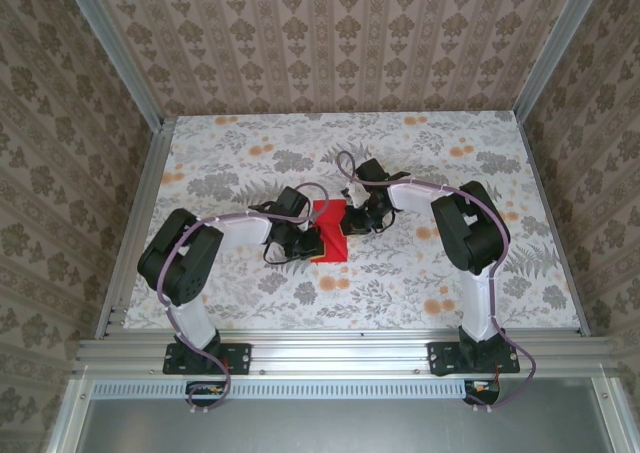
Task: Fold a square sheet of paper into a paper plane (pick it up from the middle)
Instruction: Fold the triangle a second time at the center of the table.
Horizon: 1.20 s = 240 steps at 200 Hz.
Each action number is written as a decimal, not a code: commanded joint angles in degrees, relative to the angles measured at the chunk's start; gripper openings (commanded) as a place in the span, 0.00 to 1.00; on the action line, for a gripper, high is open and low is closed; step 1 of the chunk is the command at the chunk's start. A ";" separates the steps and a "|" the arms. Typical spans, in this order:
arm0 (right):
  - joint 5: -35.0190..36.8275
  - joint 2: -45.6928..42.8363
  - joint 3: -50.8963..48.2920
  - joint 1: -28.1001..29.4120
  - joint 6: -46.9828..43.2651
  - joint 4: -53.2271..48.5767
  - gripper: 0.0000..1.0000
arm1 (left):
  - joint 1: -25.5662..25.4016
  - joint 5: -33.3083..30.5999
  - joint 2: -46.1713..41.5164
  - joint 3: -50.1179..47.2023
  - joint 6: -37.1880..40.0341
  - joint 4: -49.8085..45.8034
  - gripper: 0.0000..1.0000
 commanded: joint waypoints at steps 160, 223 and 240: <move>2.82 4.01 1.20 0.52 -0.19 -3.10 0.08 | -1.13 0.33 -2.77 -3.50 -14.16 22.56 0.09; 2.55 4.18 1.16 0.52 -0.11 -3.10 0.08 | -2.01 -3.59 0.28 -1.83 -14.40 18.96 0.05; 2.46 4.18 1.19 0.52 -0.12 -3.10 0.08 | -1.96 -4.06 0.97 -1.71 -14.45 18.38 0.05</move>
